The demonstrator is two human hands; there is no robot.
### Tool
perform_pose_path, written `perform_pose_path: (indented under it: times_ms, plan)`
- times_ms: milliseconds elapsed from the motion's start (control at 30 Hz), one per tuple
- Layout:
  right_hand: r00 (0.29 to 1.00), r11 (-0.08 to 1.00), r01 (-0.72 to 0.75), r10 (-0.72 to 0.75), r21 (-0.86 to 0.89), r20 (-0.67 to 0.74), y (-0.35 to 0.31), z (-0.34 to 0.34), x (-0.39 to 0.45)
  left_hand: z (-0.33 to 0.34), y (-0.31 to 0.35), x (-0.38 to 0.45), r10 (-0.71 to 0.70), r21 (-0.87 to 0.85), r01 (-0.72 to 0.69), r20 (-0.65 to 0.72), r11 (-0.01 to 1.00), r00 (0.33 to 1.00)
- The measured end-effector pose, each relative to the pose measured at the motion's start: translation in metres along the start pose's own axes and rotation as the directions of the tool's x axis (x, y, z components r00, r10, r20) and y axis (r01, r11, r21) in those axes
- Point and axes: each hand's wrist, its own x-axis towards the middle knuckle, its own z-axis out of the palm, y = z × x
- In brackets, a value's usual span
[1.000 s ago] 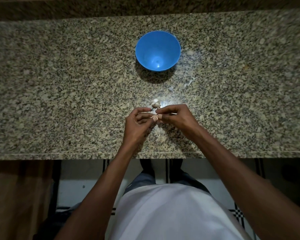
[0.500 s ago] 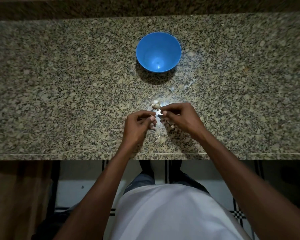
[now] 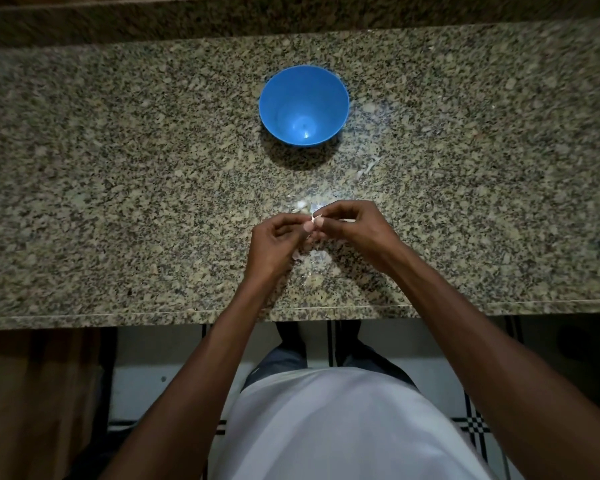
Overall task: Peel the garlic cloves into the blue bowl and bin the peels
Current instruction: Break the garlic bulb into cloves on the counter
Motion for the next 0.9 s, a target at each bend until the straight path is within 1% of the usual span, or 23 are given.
perform_pose_path:
  times_ms: [167,300,367,500,600,733,800,900]
  plan:
    - [0.998,0.999,-0.052,0.052,0.009,-0.04,0.0024,0.0014,-0.0022,-0.0003,-0.0022,0.0009,0.011,0.054,-0.013,0.026,0.998,1.0]
    - [0.994,0.992,-0.093,0.097,0.09,-0.042,0.0067,0.0032,-0.0018,0.0021,-0.0026,0.0012,0.067,0.116,-0.064,-0.026,0.991,0.997]
    - [0.995,0.99,-0.096,0.099,0.101,-0.032,0.0081,0.0028,-0.0022,0.0029,-0.0029,0.0011,0.088,0.134,-0.082,-0.037,0.988,0.995]
    - [0.998,0.992,-0.062,0.064,0.113,-0.016,0.0098,0.0021,-0.0038,0.0023,-0.0043,0.0038,0.057,0.107,-0.051,-0.057,0.993,0.997]
    - [0.999,0.988,-0.042,0.042,0.146,0.004,0.0092,0.0011,-0.003,0.001,-0.0054,0.0053,0.04,0.081,-0.038,-0.034,0.996,0.999]
    - [0.996,0.965,-0.087,0.085,0.247,0.018,0.0062,0.0007,-0.0023,0.0006,-0.0064,0.0053,0.025,0.032,-0.023,-0.032,0.999,0.999]
    - [0.996,0.961,-0.092,0.095,0.261,0.001,0.006,0.0004,-0.0028,0.0009,-0.0073,0.0045,-0.002,-0.006,0.001,-0.044,1.0,0.999]
    - [0.996,0.973,-0.075,0.085,0.22,-0.04,0.0058,0.0013,-0.0047,0.0017,-0.0078,0.0017,0.026,0.083,-0.02,-0.077,0.996,0.997]
